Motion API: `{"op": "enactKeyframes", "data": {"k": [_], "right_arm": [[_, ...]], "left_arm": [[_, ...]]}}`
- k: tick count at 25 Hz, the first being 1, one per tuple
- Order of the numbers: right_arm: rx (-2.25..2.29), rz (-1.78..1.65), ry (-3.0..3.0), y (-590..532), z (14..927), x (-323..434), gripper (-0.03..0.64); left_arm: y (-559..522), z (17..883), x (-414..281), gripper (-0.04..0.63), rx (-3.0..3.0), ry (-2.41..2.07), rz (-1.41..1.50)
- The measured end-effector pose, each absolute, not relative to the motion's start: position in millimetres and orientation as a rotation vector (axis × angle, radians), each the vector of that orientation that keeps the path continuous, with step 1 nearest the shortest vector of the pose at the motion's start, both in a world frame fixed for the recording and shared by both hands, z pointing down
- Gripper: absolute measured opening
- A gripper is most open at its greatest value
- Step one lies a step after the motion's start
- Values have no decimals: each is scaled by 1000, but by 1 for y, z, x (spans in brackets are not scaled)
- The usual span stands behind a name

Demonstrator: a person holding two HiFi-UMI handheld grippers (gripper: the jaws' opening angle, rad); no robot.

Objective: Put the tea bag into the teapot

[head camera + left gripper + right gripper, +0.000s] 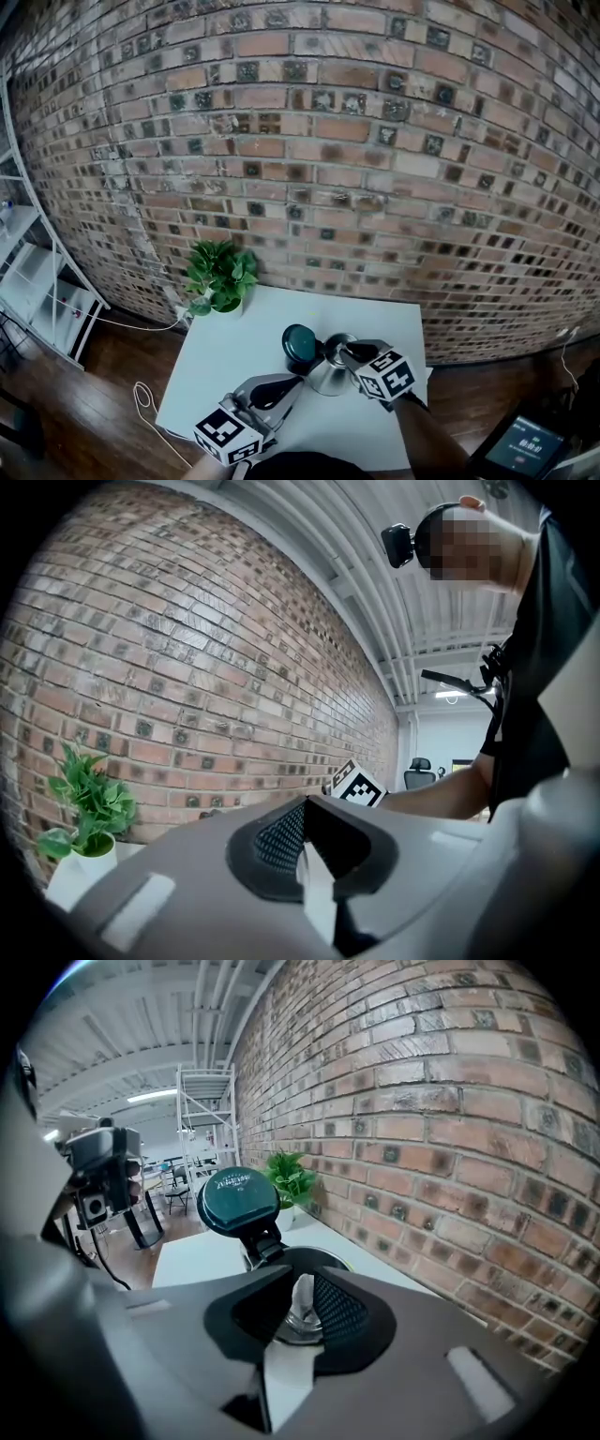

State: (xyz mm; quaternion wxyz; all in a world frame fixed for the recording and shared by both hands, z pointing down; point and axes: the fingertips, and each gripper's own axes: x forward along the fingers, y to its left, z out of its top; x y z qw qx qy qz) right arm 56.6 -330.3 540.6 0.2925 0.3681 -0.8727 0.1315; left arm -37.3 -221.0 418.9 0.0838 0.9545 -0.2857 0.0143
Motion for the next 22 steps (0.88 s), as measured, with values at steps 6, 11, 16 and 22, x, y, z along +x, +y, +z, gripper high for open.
{"op": "enactKeyframes", "data": {"k": [6, 11, 16, 22], "right_arm": [[1018, 360, -2350, -326, 536, 60, 92], [1215, 441, -2529, -311, 496, 80, 92], [1358, 476, -2695, -278, 459, 105, 77], [1336, 345, -2869, -233, 425, 108, 3]], "left_arm": [[-219, 422, -43, -6, 2846, -863, 54], [-217, 426, -42, -6, 2847, -852, 50], [-213, 433, -38, -6, 2842, -819, 28], [-207, 441, -33, -6, 2856, -792, 22]]}}
